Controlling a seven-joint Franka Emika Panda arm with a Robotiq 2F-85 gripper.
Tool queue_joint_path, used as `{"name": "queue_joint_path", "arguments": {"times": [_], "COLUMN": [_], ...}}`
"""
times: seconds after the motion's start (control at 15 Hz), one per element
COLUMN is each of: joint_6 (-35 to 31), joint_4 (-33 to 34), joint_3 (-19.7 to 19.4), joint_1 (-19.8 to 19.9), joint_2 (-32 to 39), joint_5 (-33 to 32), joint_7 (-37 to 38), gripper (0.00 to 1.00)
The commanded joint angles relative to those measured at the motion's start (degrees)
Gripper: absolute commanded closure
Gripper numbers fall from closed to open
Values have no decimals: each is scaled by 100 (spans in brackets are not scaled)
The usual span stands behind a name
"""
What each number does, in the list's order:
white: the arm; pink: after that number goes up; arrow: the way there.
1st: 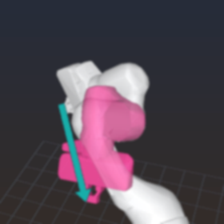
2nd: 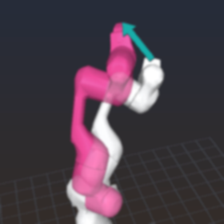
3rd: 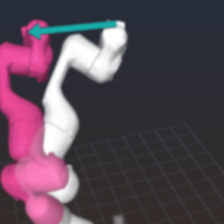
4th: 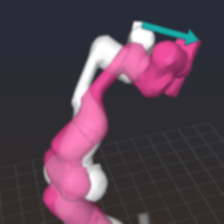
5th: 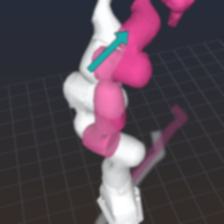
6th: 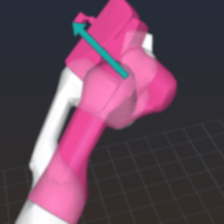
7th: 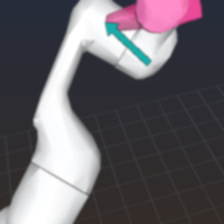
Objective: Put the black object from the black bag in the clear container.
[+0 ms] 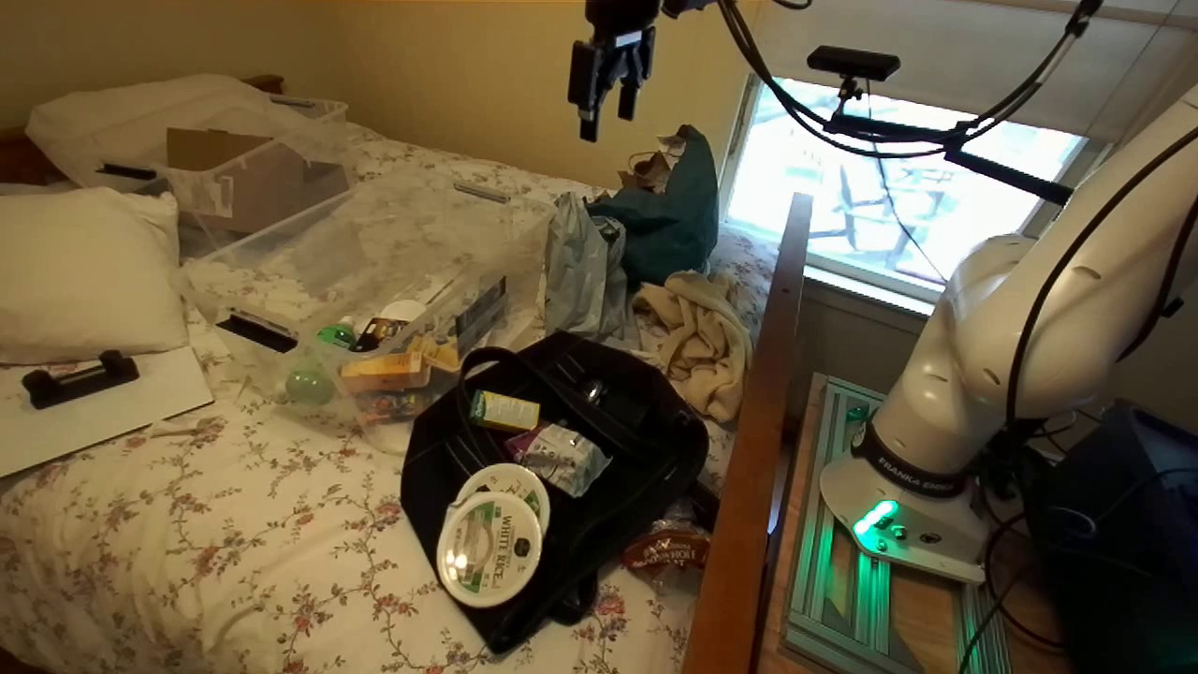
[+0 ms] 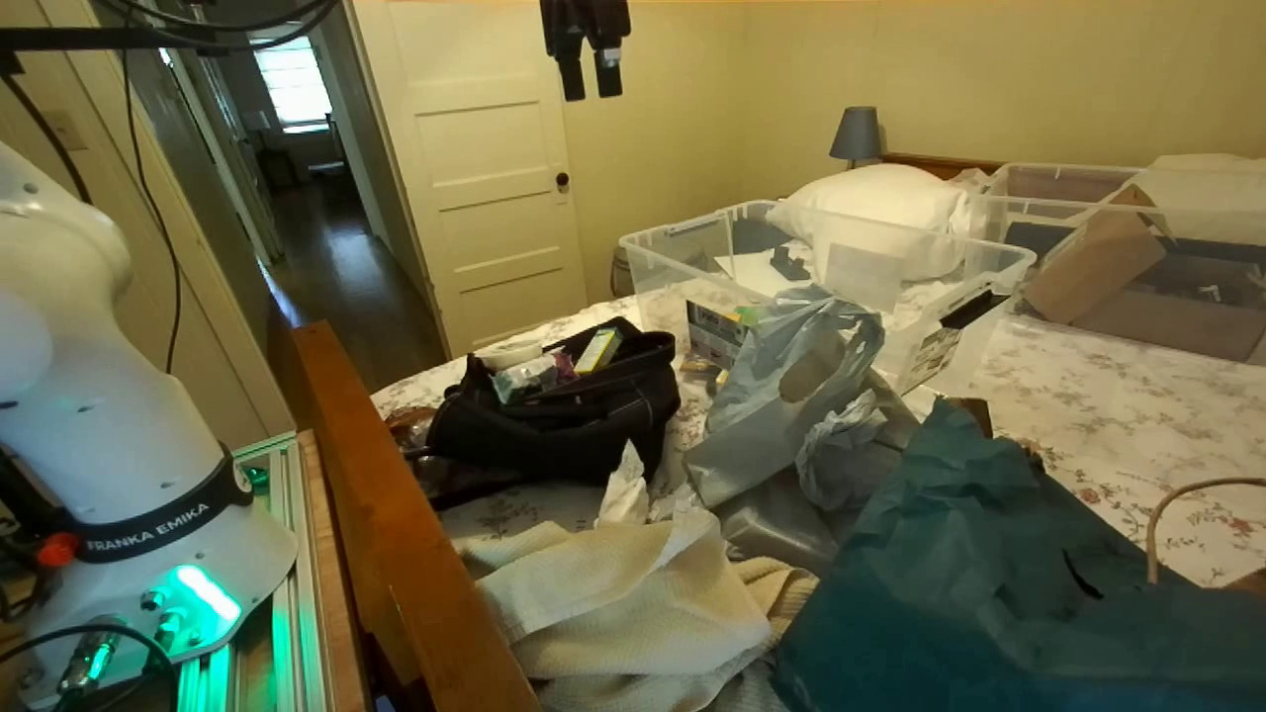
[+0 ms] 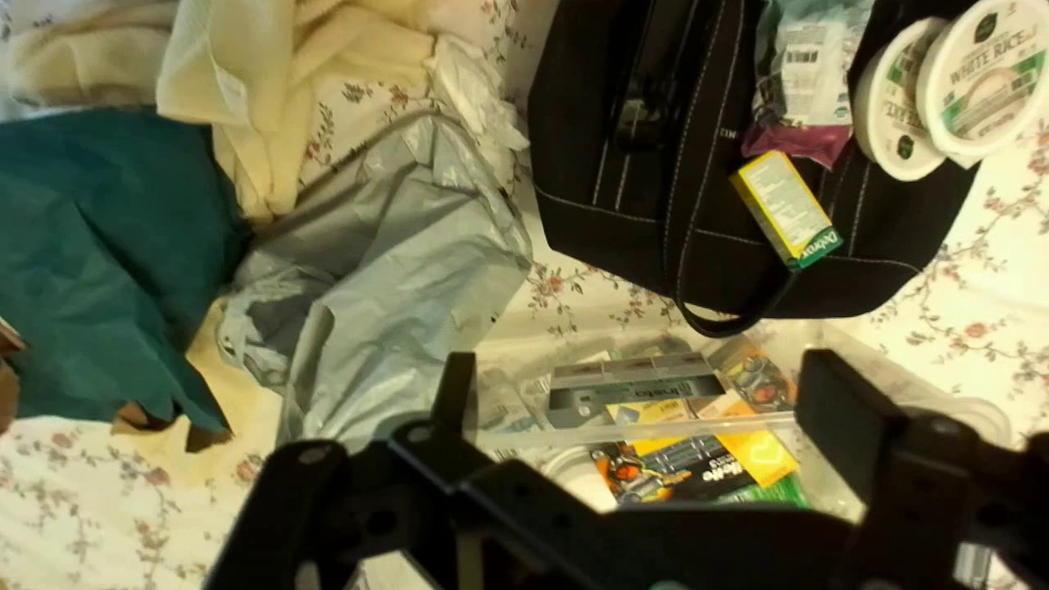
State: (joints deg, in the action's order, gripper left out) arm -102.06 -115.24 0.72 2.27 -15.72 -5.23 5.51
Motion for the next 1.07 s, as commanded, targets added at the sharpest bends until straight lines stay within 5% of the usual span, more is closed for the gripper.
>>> {"name": "queue_joint_path", "arguments": {"times": [0.0, 0.6, 1.0], "joint_6": [-653, -839, -663], "joint_4": [80, 26, -726], "joint_3": [55, 106, 68], "joint_1": [-208, -349, -352], "joint_2": [271, 418, 259], "joint_5": [191, 153, 1053], "joint_7": [-133, -295, 425], "gripper": [0, 0, 0]}}
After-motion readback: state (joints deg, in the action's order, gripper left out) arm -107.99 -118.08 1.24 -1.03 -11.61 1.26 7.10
